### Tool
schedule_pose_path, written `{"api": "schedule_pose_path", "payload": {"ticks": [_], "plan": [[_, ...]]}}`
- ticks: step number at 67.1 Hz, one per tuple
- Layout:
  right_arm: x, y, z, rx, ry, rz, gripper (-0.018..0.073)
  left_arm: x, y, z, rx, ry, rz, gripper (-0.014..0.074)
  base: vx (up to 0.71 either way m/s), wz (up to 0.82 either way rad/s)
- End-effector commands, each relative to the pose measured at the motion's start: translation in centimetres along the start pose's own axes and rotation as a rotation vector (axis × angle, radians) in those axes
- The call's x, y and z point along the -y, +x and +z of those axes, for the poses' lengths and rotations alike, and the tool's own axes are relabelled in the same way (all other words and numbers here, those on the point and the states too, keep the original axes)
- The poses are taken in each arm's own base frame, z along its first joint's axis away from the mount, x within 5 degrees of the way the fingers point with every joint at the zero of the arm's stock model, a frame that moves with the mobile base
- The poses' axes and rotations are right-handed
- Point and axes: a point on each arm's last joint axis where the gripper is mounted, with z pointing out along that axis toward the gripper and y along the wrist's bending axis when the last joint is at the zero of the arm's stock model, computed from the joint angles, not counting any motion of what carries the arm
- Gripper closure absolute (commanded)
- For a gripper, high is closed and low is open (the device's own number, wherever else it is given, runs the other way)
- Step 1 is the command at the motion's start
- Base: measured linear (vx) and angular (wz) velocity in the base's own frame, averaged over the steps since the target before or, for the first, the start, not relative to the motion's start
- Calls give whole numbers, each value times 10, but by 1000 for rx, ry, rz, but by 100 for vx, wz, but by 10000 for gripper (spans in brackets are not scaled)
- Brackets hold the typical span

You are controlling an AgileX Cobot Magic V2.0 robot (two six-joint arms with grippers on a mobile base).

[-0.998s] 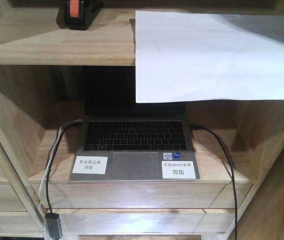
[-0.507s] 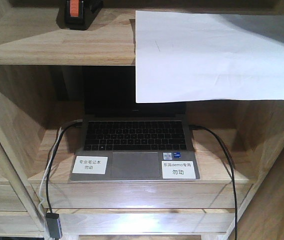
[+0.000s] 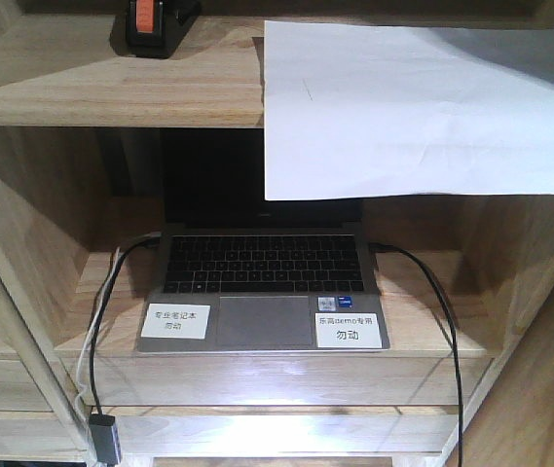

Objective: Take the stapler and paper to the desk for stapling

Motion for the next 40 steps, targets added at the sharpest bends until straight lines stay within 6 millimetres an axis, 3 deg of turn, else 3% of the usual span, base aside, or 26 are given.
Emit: {"api": "schedule_pose_path", "payload": {"ticks": [1, 12, 24, 40], "plan": [[0, -6, -1, 82, -3, -1, 568, 1, -15, -3, 208, 18, -16, 603, 0, 0], [0, -6, -1, 82, -3, -1, 568, 3, -46, -7, 265, 23, 2, 603, 0, 0], [0, -6, -1, 82, -3, -1, 568, 6, -97, -17, 277, 13, 68, 603, 0, 0], [0, -6, -1, 82, -3, -1, 568, 7, -152, -2, 93, -12, 62, 603, 0, 0]]}}
